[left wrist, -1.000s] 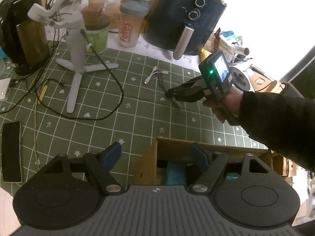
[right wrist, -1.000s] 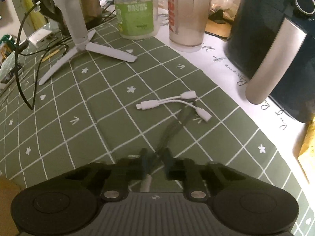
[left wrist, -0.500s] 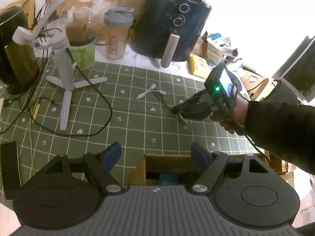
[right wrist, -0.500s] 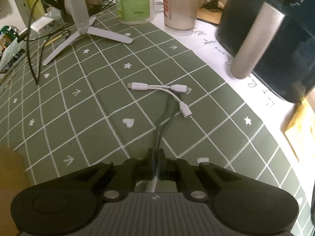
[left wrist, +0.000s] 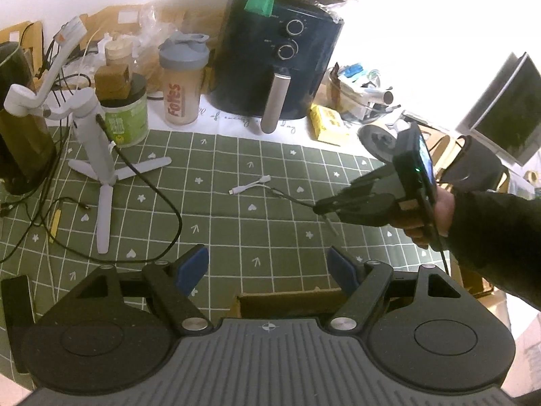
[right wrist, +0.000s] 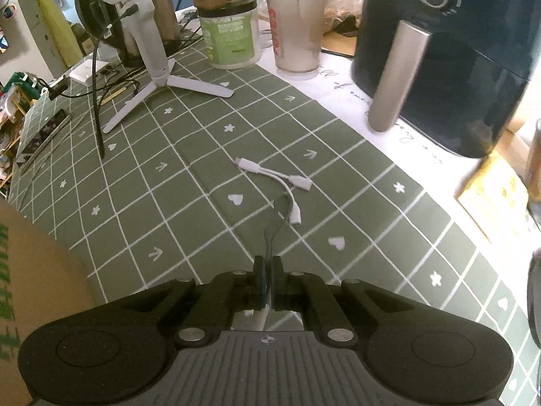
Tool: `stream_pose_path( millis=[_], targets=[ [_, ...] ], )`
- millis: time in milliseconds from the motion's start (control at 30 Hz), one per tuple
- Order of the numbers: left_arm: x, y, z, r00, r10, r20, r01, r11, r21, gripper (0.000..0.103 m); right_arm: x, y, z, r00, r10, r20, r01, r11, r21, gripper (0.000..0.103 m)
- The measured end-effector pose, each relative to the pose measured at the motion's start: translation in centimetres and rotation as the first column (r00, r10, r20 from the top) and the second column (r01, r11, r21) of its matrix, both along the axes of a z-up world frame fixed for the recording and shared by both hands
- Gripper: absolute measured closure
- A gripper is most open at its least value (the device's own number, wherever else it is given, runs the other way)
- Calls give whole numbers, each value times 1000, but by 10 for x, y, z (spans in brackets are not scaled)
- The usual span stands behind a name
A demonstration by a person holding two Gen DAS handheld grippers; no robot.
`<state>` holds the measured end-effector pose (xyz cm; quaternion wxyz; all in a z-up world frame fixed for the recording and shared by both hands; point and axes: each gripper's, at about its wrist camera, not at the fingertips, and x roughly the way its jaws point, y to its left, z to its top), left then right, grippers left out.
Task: Organize soft objects
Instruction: 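Lift the cable with the right gripper while the left gripper approaches the white adapter plug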
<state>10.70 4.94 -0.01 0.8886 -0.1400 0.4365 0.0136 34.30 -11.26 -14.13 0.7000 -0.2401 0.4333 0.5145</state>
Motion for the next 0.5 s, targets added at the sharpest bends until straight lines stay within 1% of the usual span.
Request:
stream_pose_path(
  millis=[133, 333, 400, 500],
  targets=[
    [1, 1, 2, 1000, -2, 8, 2, 1000, 1, 26, 2, -18, 6, 999, -43, -7, 43, 999, 12, 98],
    [4, 2, 3, 1000, -2, 24, 2, 1000, 7, 26, 4, -45, 25, 994, -105, -10, 105, 993, 61, 98],
    [8, 2, 4, 999, -17, 39, 16, 1000, 20, 26, 4, -52, 28, 991, -130, -33, 132, 988, 75, 98],
    [15, 2, 5, 998, -32, 56, 30, 999, 42, 26, 0, -59, 31, 987, -156, -42, 159, 983, 90, 98]
  ],
)
